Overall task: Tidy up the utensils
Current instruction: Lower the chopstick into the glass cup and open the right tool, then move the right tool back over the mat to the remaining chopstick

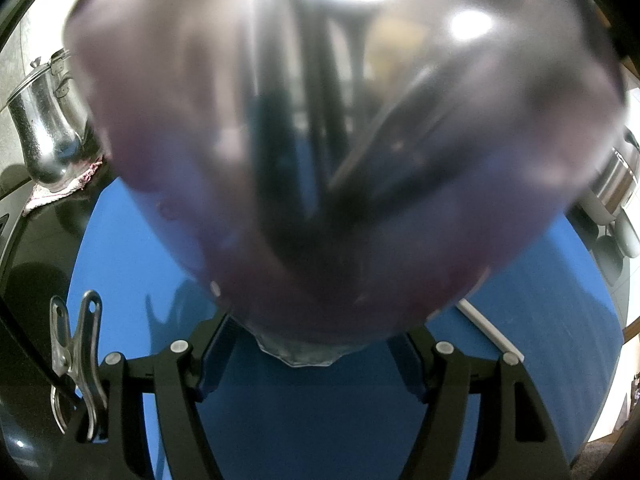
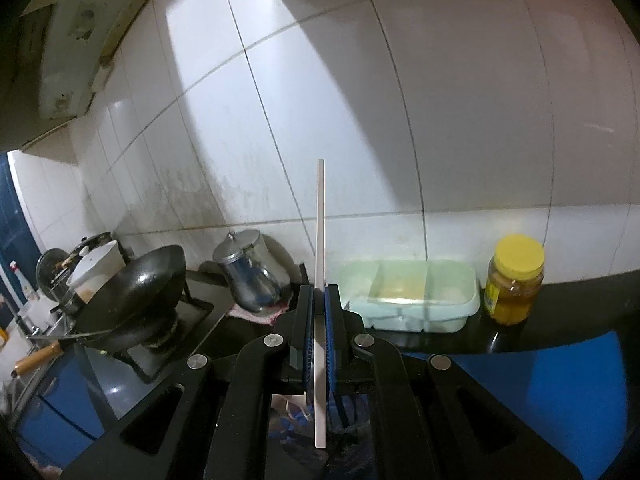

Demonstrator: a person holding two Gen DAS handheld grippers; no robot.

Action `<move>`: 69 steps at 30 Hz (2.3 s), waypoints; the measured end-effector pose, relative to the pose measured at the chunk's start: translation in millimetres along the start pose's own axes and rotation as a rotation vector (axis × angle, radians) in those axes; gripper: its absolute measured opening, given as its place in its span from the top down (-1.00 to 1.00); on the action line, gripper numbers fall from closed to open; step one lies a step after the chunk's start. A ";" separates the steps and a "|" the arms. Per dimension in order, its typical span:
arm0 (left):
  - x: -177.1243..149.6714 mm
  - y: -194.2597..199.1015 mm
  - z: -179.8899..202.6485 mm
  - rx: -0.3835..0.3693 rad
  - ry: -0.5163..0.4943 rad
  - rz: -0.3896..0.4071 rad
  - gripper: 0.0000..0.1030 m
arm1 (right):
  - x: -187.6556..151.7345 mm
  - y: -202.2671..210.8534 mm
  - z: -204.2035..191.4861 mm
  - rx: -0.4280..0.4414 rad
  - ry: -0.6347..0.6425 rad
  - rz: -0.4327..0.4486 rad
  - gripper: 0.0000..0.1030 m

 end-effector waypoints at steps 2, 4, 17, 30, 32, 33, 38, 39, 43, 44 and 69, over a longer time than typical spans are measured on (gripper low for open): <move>-0.4 -0.1 -0.8 0.000 0.000 0.000 -0.43 | -4.5 -4.7 -0.8 0.005 0.002 -0.017 0.87; -0.4 -0.1 -0.8 0.000 0.000 0.000 -0.43 | -7.3 -6.9 -1.3 0.004 0.005 -0.021 0.87; -2.4 -4.0 -5.9 0.001 0.000 0.000 -0.43 | -13.3 1.4 0.1 0.039 -0.037 -0.045 0.54; -2.4 -4.1 -5.7 0.001 0.000 0.000 -0.43 | -10.6 47.5 31.1 -0.047 -0.107 0.043 0.48; -2.6 -4.0 -5.9 0.001 0.000 0.000 -0.43 | -14.7 52.6 41.1 -0.069 -0.123 0.045 0.47; -2.5 -4.1 -5.7 0.001 0.000 0.000 -0.43 | -17.3 54.5 46.3 -0.076 -0.134 0.043 0.47; -2.6 -4.0 -5.9 0.001 0.000 0.000 -0.43 | -37.7 54.1 67.8 -0.099 -0.178 0.000 0.47; -2.5 -4.0 -5.8 0.001 0.000 0.000 -0.43 | -41.8 52.6 70.1 -0.099 -0.186 -0.010 0.47; -2.6 -4.0 -6.0 0.002 0.000 0.000 -0.43 | -63.7 46.5 82.4 -0.113 -0.212 -0.063 0.47; -2.7 -4.0 -6.1 0.002 0.000 0.000 -0.43 | -68.8 44.7 85.0 -0.119 -0.213 -0.076 0.47; -2.4 -4.1 -5.1 0.002 0.000 0.000 -0.43 | -192.1 -30.4 99.7 -0.162 -0.136 -0.538 0.57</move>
Point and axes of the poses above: each gripper's, at about its wrist camera, not at the fingertips, and y roughly against the way its jaws point, z to its right, x to its top, the point moved 10 cm from there along -y, roughly the way its jaws point, and after that the axes turned 5 degrees about x, right-handed, at the moved point
